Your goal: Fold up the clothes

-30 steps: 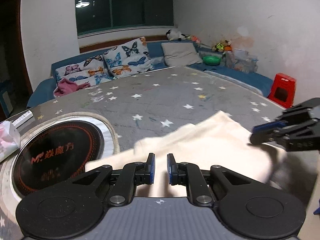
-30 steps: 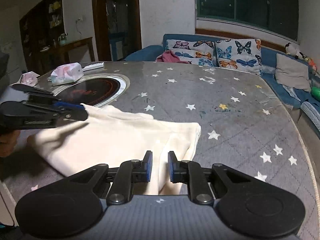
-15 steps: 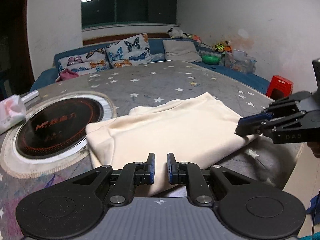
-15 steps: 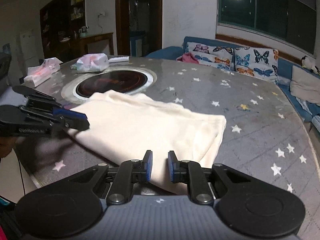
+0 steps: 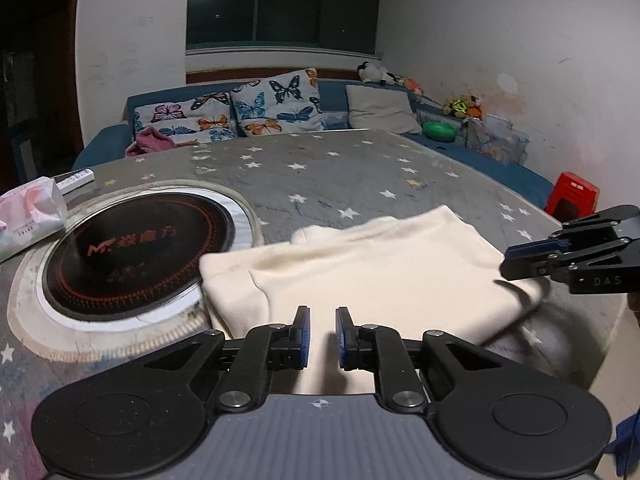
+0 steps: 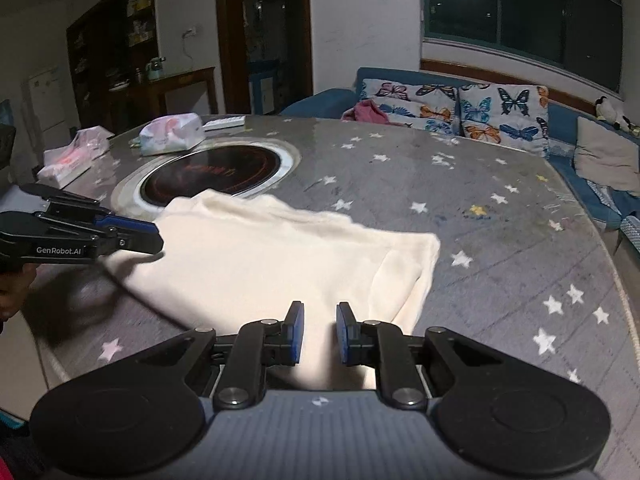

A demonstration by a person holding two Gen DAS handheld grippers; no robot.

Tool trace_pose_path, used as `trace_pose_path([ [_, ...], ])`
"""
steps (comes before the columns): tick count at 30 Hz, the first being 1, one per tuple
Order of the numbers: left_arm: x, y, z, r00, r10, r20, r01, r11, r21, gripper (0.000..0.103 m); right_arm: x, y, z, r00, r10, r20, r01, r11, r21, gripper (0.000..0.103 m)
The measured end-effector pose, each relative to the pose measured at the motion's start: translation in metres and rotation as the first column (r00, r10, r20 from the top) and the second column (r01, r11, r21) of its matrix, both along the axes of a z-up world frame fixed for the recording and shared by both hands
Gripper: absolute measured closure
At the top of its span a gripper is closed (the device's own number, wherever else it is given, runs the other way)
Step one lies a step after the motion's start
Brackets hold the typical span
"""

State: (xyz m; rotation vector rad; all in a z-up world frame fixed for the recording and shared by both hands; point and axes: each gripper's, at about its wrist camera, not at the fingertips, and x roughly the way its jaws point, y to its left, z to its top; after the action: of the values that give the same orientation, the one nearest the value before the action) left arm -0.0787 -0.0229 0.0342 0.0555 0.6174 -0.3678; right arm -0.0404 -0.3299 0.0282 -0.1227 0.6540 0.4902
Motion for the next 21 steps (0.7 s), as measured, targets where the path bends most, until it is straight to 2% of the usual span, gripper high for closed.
trace_pose_path([
  [11, 0.016, 0.003, -0.003, 0.999, 0.029, -0.020, -0.029, 1.000, -0.001, 0.087, 0.043, 0.005, 0.001, 1.000, -0.025, -0.009, 0.025, 0.999, 0.027, 0.088],
  [21, 0.033, -0.001, 0.007, 1.000, 0.021, -0.008, -0.021, 1.000, -0.006, 0.087, 0.074, 0.015, -0.009, 0.998, -0.046, -0.036, 0.046, 0.999, -0.002, 0.088],
])
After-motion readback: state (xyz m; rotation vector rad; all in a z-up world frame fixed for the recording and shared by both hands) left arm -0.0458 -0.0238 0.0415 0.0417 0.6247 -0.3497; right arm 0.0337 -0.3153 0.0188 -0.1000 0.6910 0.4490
